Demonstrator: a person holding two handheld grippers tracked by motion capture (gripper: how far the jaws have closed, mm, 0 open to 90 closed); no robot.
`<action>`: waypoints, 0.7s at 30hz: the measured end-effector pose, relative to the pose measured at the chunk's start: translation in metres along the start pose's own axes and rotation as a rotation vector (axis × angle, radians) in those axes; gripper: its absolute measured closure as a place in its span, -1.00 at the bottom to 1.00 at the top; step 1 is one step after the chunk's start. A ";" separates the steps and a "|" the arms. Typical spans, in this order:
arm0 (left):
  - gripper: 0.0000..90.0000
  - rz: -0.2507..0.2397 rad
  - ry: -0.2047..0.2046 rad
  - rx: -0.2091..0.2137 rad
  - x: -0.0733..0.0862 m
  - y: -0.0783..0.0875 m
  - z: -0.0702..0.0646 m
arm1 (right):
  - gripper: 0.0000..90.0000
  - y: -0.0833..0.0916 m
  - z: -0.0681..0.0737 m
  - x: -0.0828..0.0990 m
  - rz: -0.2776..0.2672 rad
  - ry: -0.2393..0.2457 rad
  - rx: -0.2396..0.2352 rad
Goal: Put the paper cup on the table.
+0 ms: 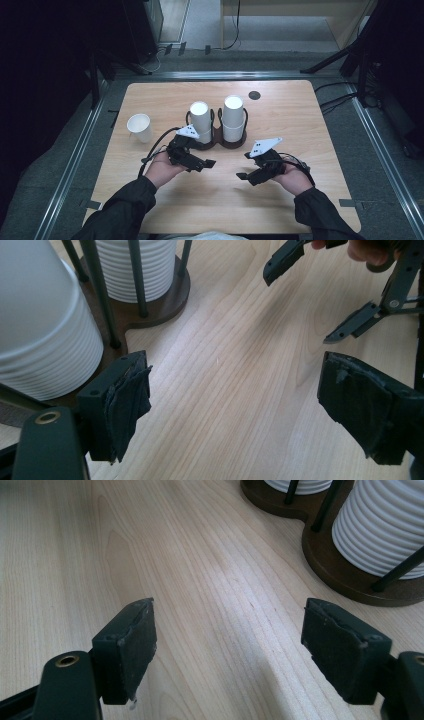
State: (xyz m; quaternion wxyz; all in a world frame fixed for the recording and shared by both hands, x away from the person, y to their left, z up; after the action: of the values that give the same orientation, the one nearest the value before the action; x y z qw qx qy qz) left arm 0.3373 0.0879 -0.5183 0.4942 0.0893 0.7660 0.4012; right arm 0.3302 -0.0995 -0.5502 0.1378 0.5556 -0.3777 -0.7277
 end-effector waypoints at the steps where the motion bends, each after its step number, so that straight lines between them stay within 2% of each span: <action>1: -0.69 0.004 -0.002 -0.006 0.000 -0.002 0.000 | -0.50 0.000 0.000 0.000 0.001 -0.002 0.000; 6: -0.69 -0.011 -0.008 -0.013 -0.001 -0.007 -0.003 | -0.50 -0.001 0.001 -0.001 0.002 -0.002 -0.002; 11: -0.69 -0.044 0.013 0.001 -0.001 -0.012 -0.004 | -0.50 -0.002 0.002 -0.002 0.000 0.003 -0.001; 13: -0.69 -0.033 0.002 -0.008 0.000 -0.015 -0.005 | -0.50 -0.003 0.002 -0.002 0.002 0.007 -0.002; 18: -0.69 -0.027 0.001 0.012 0.003 -0.021 -0.007 | -0.50 -0.004 0.004 -0.002 0.010 0.011 -0.006; 21: -0.69 -0.018 -0.012 0.010 0.004 -0.023 -0.008 | -0.50 -0.004 0.005 -0.002 0.010 0.011 -0.006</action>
State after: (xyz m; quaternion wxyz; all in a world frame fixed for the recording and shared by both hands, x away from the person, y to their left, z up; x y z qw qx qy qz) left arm 0.3344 0.0707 -0.5361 0.5020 0.0872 0.7659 0.3921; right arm 0.3277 -0.0933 -0.5513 0.1450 0.5573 -0.3775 -0.7252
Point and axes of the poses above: each handheld gripper's, and its own axes: y roughly backward along the jaws, x roughly out of its underside, z roughly to its left, the point moved 7 cm from there along -y, roughly forward along the jaws, and after that the axes turned 2 degrees about -y, right-handed, at the moved point
